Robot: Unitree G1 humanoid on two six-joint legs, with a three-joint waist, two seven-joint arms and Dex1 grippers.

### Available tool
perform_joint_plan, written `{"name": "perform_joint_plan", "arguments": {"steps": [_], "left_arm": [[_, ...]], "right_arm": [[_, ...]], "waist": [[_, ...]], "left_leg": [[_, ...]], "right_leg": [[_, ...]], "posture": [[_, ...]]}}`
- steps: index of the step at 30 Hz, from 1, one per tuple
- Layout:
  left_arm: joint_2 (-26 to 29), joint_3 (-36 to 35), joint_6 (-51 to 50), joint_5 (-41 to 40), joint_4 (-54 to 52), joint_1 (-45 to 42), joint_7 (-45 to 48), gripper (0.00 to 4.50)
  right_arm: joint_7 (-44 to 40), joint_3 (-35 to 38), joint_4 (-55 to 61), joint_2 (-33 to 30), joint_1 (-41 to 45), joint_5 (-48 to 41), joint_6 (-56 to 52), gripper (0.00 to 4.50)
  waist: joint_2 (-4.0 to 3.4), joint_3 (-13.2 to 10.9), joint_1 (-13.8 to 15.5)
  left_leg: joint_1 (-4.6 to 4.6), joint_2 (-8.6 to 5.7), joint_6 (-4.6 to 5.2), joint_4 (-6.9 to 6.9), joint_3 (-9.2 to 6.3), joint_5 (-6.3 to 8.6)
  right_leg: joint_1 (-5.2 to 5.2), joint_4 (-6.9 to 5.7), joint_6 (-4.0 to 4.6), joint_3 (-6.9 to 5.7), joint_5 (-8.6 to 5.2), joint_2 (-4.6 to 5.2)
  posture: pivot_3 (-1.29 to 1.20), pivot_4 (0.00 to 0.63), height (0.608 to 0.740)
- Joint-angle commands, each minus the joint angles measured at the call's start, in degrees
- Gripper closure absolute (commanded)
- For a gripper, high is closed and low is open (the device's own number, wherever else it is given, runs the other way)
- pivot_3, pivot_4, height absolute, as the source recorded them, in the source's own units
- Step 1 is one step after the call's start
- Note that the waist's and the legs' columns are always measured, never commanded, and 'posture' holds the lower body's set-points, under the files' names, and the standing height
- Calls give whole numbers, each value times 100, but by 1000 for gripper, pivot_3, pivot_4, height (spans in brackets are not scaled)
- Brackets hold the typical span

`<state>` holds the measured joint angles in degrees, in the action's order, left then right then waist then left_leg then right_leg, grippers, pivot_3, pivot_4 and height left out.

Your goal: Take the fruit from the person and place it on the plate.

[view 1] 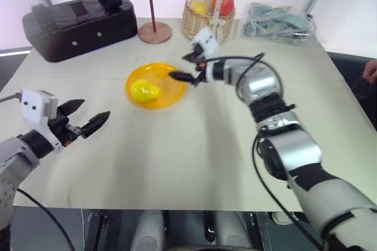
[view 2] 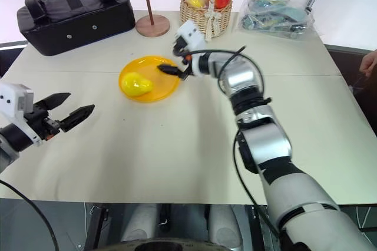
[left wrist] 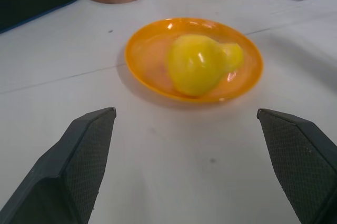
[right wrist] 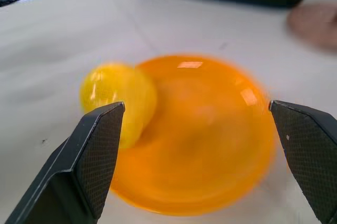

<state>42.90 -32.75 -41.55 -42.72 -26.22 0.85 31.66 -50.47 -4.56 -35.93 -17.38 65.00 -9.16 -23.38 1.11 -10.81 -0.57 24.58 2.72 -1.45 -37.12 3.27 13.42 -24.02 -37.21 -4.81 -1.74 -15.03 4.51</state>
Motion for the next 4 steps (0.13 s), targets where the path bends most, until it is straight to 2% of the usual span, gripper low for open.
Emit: {"name": "perform_joint_plan", "arguments": {"steps": [1,4], "left_arm": [[-173,-74,193,82,142,-227,-292,0],[-372,107,306,213,216,-270,-401,0]], "right_arm": [[150,390,873,-441,-409,-145,-213,10],[461,825,1495,-859,-1058,-254,-366,10]], "waist": [[4,2,-20],[4,2,-28]], "left_leg": [[-1,-2,0,-1,2,0],[-4,-1,0,0,5,0]], "right_leg": [[1,0,0,0,0,1],[1,-1,-1,1,0,0]], "posture": [[0,150,740],[0,150,740]]}}
